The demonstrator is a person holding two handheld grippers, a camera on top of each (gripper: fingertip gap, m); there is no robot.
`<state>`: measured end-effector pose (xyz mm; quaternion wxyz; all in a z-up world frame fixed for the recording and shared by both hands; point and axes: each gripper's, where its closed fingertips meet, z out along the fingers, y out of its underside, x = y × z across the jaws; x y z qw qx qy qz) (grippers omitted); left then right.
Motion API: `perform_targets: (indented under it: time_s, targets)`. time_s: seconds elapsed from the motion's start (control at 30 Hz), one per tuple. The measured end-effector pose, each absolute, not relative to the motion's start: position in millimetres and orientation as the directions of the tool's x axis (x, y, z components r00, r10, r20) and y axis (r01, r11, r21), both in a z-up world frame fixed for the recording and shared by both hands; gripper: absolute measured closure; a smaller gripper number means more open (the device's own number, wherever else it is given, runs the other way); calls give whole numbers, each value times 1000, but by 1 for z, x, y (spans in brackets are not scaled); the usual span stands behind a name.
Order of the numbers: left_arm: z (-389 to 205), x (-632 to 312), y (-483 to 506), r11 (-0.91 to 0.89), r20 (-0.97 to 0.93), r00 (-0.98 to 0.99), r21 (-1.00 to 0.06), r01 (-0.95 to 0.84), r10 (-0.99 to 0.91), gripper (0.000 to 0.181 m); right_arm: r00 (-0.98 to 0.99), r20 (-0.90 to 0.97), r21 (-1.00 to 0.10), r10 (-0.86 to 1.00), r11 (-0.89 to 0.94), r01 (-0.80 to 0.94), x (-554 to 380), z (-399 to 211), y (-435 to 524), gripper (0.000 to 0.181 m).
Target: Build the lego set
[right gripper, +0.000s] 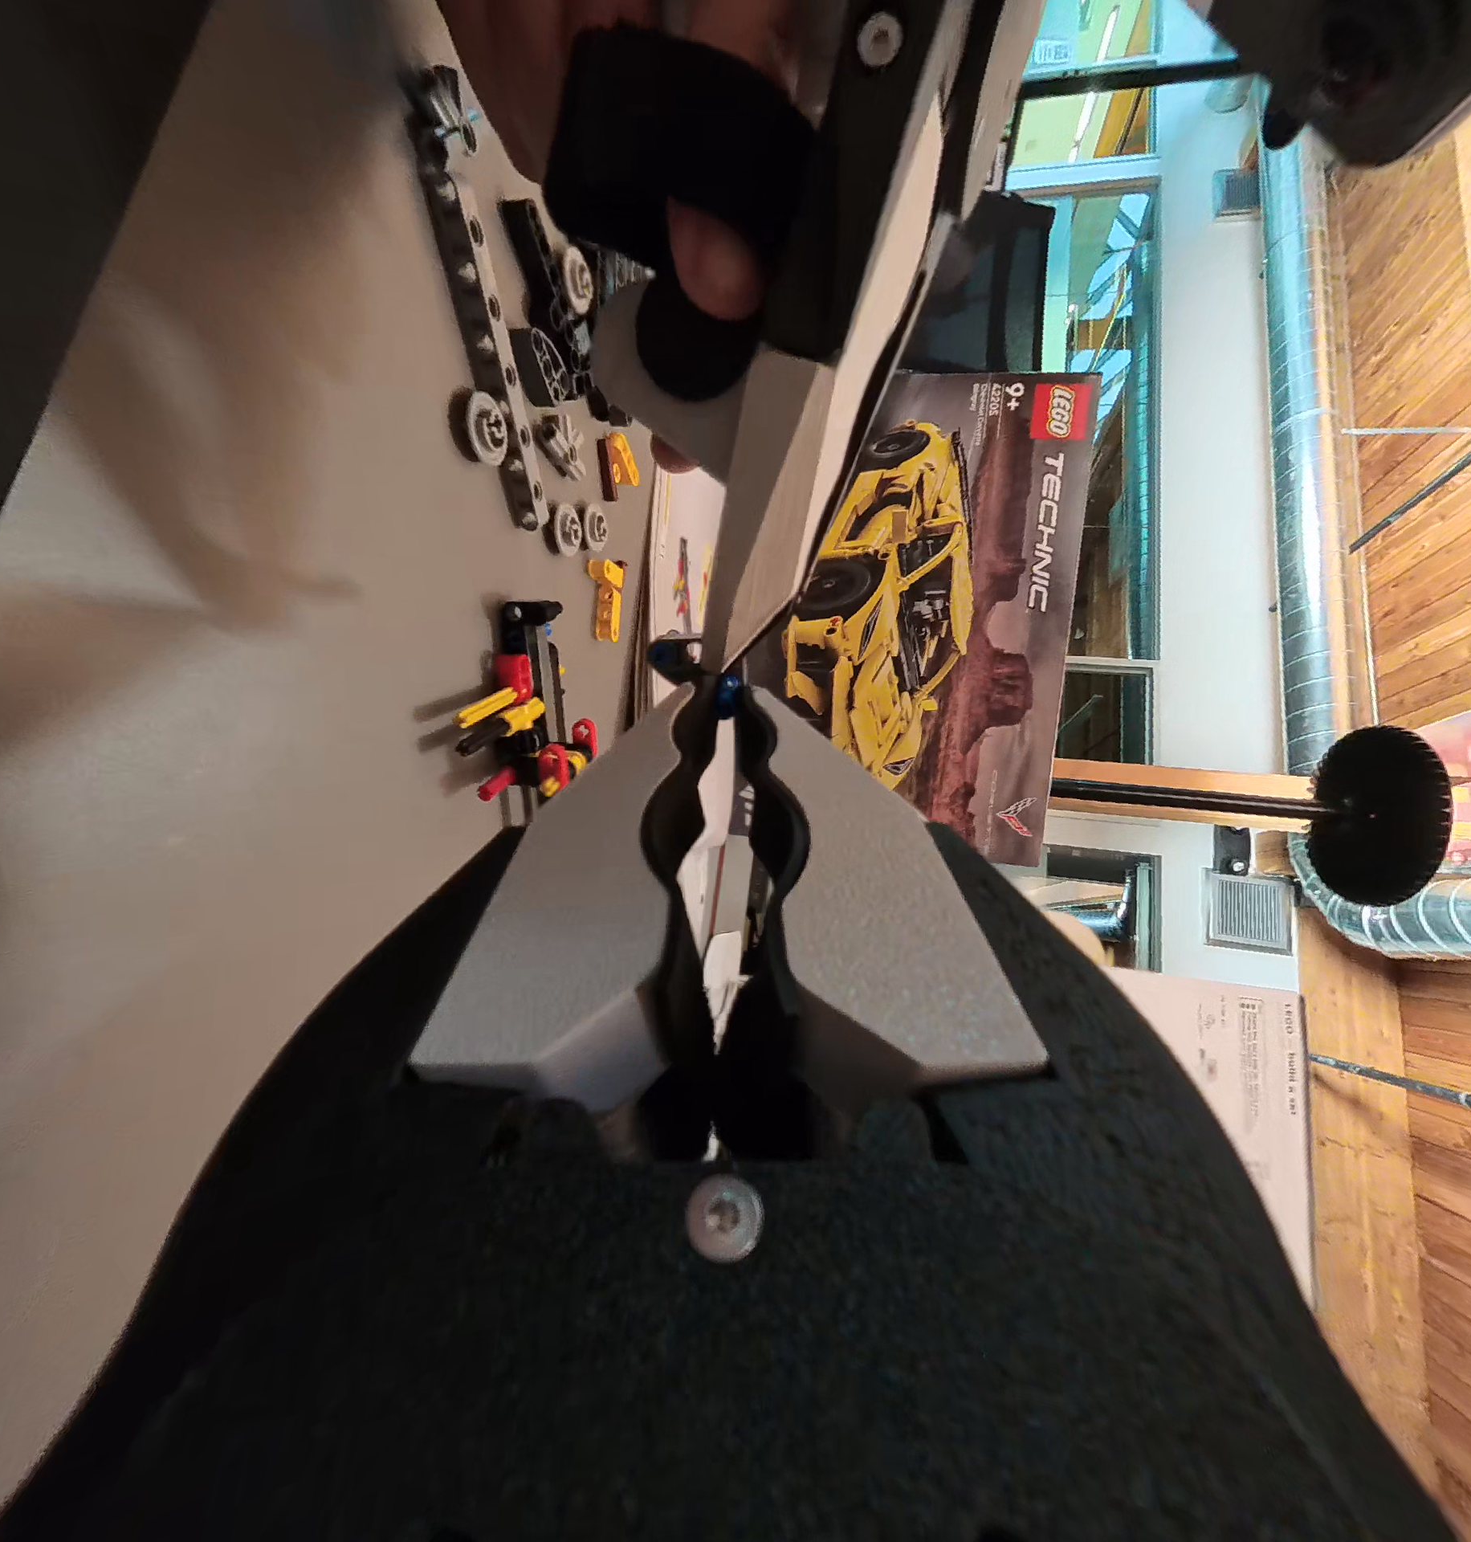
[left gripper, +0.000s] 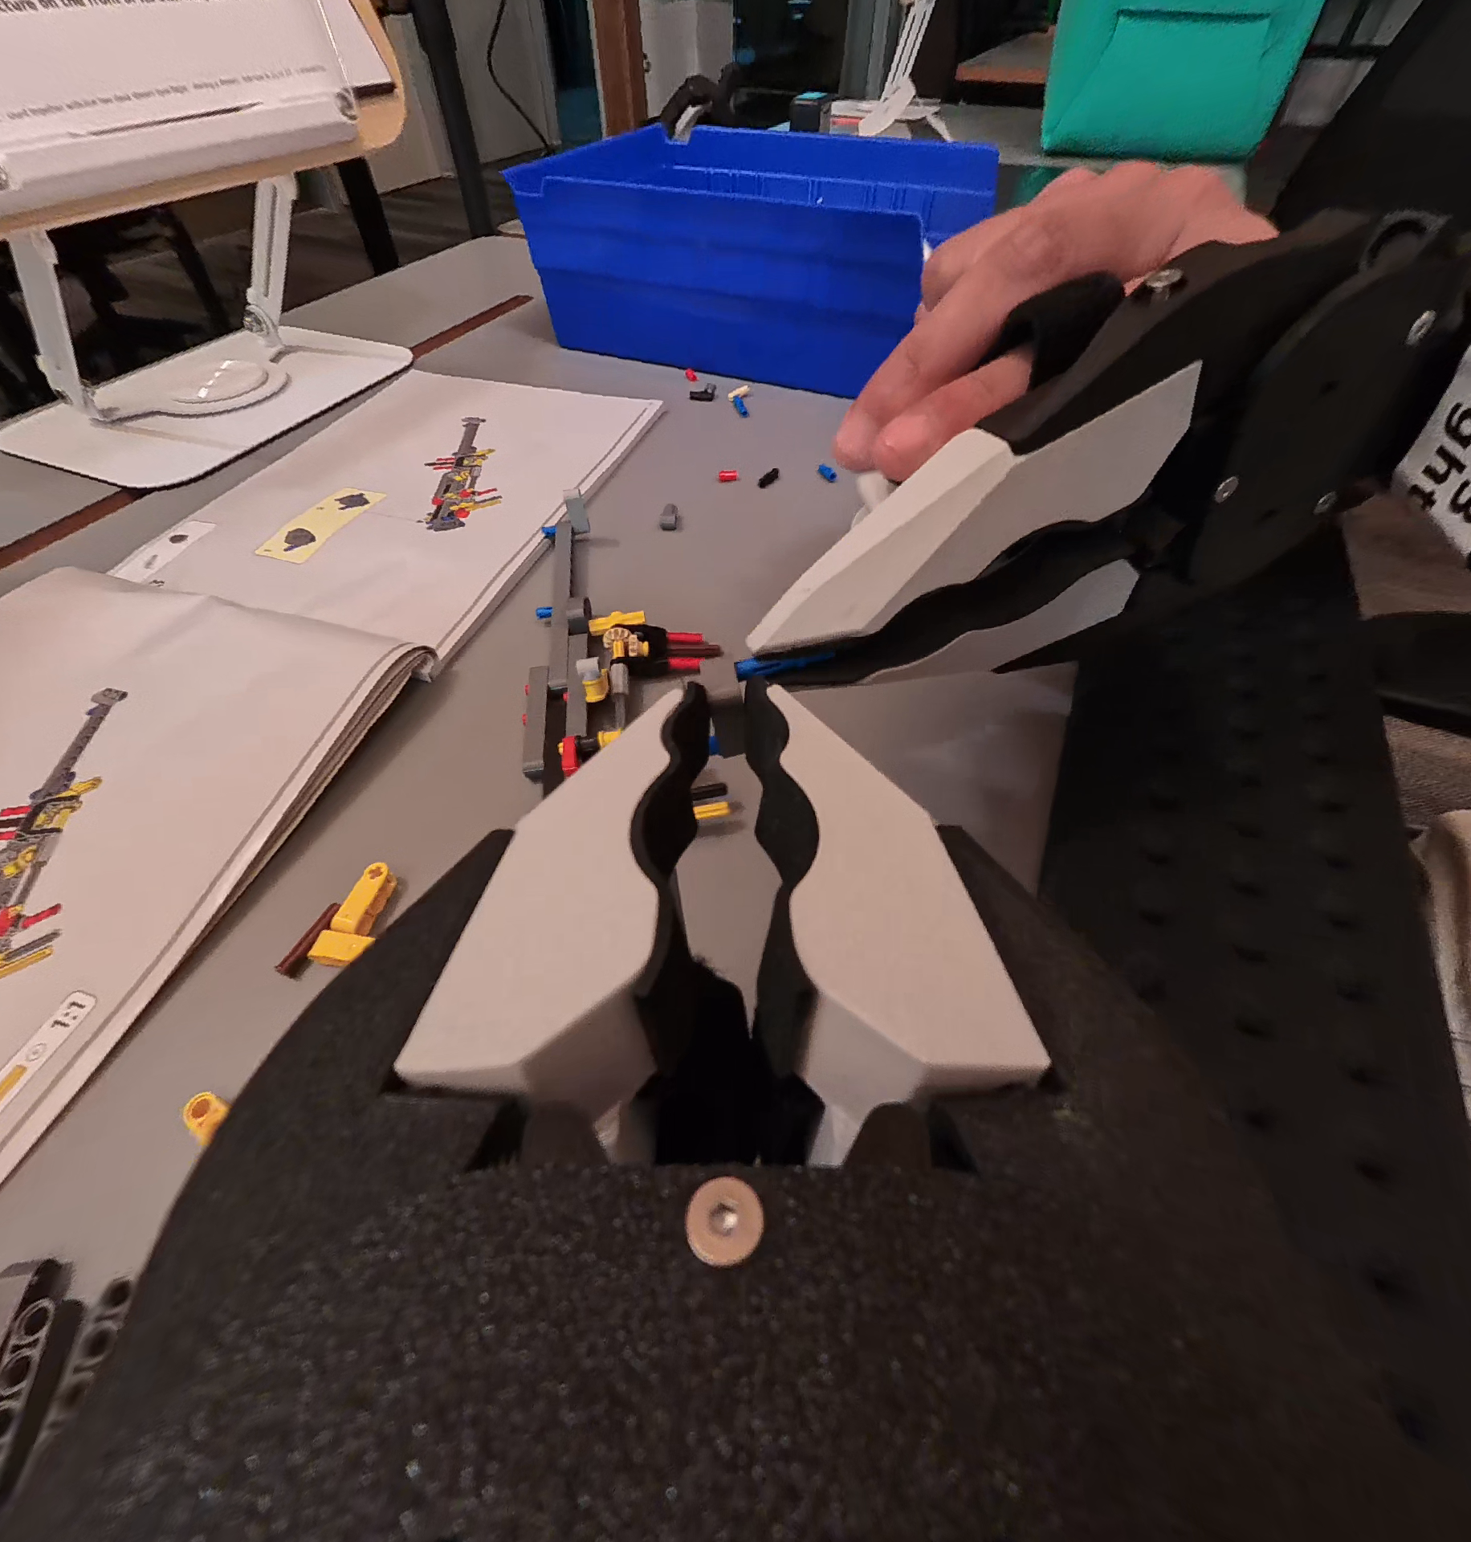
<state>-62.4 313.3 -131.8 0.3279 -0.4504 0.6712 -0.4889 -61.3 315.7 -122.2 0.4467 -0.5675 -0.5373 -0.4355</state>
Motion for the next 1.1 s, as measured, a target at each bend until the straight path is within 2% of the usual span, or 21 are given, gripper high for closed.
perform_targets:
  time_s: [0.03,0.1,0.27,0.33,0.4,0.47,0.6,0.67,0.77,0.83,0.87,0.93,1.03,1.1]
  targets:
    - [-132,-62,314,136,-24,-374,-951,-277,-927,174,93,971,-89,219,-28,996,-61,-122,316,177]
    - [-126,-63,313,162,-65,-369,-958,-238,-927,174,288,934,-289,210,-25,957,-61,-117,315,178]
    - [-111,-66,313,119,-46,-382,-978,-171,-923,174,534,831,-538,159,-20,843,-65,-106,315,177]
    - [-98,-68,312,116,-70,-375,-988,-101,-924,173,725,667,-735,175,-5,678,-67,-100,315,178]
    - [-87,-69,310,131,-112,-362,-991,-30,-926,174,859,479,-872,181,-9,489,-72,-97,317,177]
    - [-79,-71,314,142,-138,-334,-990,11,-932,174,893,424,-904,152,9,428,-74,-87,318,178]
    - [-79,-70,318,74,-68,-340,-997,-5,-938,174,923,371,-928,101,-5,373,-71,-84,321,174]
    - [-75,-70,322,-1,5,-348,-1000,-13,-937,174,934,345,-937,98,-16,348,-73,-82,323,173]
    - [-68,-72,336,-152,149,-344,-988,-20,-927,174,972,207,-978,112,15,207,-77,-72,321,178]
    - [-78,-76,334,-274,305,-393,-952,-133,-868,174,976,212,-977,53,8,212,-61,-68,316,177]
    - [-93,-81,322,-301,392,-432,-916,-265,-813,175,971,238,-971,19,-1,238,-49,-67,311,177]
    - [-131,-86,307,-187,386,-405,-873,-449,-829,174,959,284,-959,-25,-31,283,-28,-73,300,178]
    - [-154,-87,283,94,207,-487,-847,-524,-848,174,946,320,-946,-48,-77,315,-11,-90,293,178]
    - [-182,-85,286,330,22,-513,-742,-583,-858,174,953,302,-953,-38,-55,299,-14,-86,294,177]
